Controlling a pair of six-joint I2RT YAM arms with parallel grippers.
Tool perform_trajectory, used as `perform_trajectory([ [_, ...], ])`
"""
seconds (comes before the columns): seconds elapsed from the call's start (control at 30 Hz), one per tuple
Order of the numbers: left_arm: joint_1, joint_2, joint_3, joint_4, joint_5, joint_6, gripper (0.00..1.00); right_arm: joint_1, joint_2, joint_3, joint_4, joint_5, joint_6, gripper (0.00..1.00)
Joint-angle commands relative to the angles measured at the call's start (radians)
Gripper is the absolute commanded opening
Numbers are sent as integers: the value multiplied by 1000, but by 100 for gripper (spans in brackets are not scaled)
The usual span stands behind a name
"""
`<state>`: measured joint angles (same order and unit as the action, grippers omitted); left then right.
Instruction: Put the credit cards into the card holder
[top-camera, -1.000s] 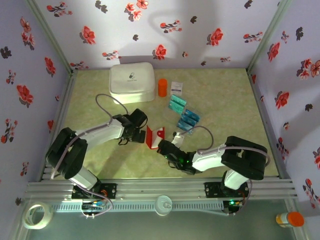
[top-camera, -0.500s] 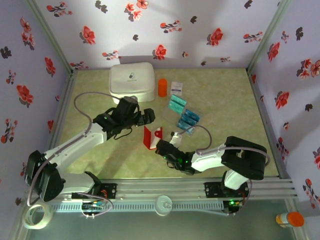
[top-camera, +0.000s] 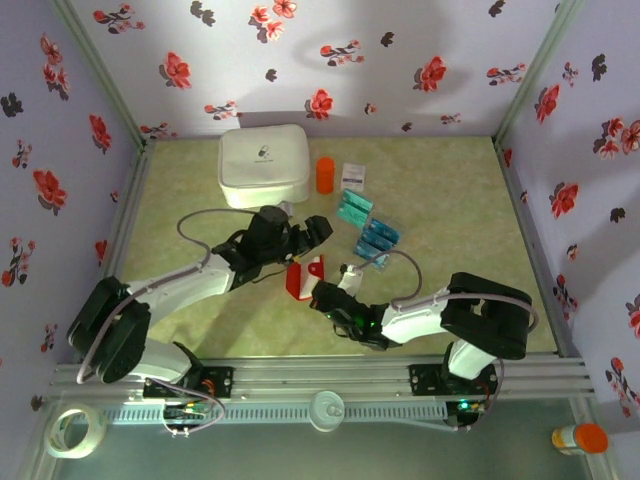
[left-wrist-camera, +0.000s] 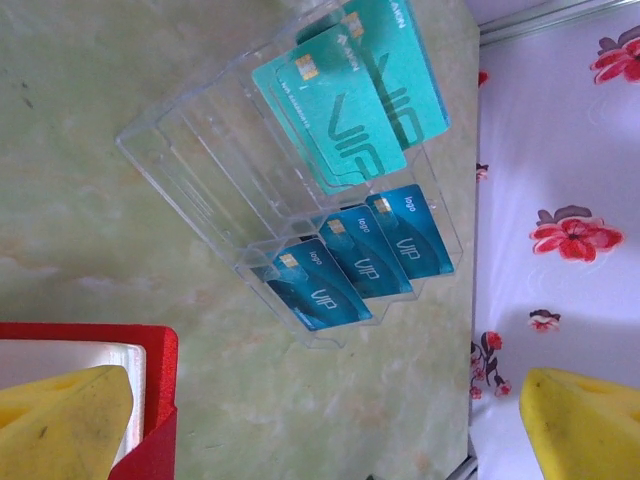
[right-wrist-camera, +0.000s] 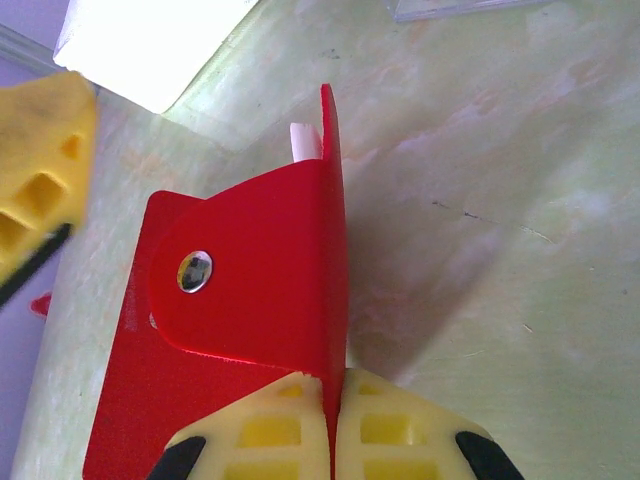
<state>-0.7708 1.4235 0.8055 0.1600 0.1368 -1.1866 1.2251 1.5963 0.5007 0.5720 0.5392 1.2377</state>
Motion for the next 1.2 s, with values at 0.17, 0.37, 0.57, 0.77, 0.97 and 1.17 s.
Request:
perform_trajectory([
  [0.17, -4, 25, -140, 192, -49, -93, 100, 7, 7, 5, 7, 38, 4, 0],
  [0.37, 6, -12, -209, 195, -100, -73, 100, 8, 20, -15, 16, 45, 36, 0],
  [0.57, 14, -26, -280, 202, -125, -53, 100, 8, 51, -34, 47, 46, 78, 0],
  [0.77, 16, -41, -340, 217, -140, -20, 100, 8, 69, -44, 69, 45, 100, 0],
  [0.97, 16, -41, -346, 185, -143, 62, 98, 7, 71, -47, 72, 41, 103, 0],
  [1.17, 17, -53, -316, 84, -166, 165, 89, 8, 71, -53, 62, 38, 117, 0],
])
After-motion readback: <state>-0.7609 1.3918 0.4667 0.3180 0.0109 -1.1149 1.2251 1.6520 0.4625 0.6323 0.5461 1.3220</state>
